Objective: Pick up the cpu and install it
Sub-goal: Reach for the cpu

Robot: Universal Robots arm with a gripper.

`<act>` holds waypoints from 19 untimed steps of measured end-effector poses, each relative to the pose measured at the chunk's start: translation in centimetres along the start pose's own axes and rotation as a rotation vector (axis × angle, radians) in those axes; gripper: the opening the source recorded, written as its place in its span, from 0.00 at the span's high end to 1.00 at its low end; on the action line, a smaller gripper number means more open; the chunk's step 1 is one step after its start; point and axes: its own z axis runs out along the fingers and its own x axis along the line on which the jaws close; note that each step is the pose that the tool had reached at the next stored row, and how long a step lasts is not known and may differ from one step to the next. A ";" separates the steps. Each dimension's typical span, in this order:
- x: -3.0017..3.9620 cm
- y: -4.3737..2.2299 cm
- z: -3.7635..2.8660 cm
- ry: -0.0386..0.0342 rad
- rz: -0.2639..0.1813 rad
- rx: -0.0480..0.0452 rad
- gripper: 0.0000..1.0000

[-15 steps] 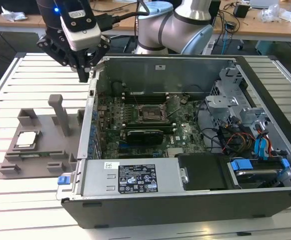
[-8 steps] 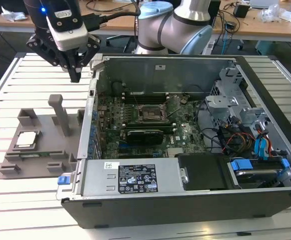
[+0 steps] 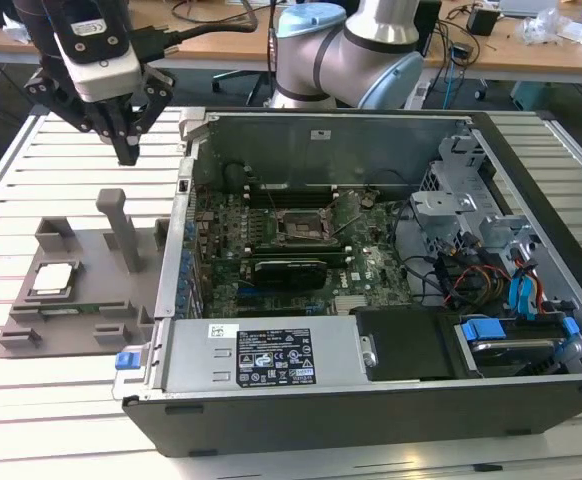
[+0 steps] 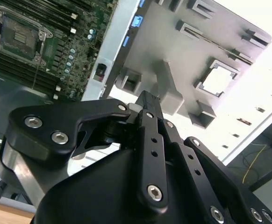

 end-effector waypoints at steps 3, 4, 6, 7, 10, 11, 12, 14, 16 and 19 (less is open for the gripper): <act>0.71 -0.06 -0.01 0.0000 0.000 0.0001 0.89; 0.99 -0.08 -0.01 0.0000 0.000 0.0001 0.89; 1.60 -0.12 -0.02 0.0000 0.000 0.0000 0.89; 1.85 -0.14 -0.02 0.0000 0.000 0.0001 0.89; 2.48 -0.19 -0.02 0.0000 0.000 0.0000 0.89; 2.80 -0.21 -0.03 0.0000 0.000 0.0000 0.89; 3.26 -0.24 -0.03 0.0000 0.000 0.0000 0.89; 3.86 -0.29 -0.03 0.0000 0.000 0.0000 0.89; 4.50 -0.34 -0.03 0.0000 0.000 0.0001 0.89; 5.40 -0.41 -0.04 0.0001 0.000 0.0001 0.89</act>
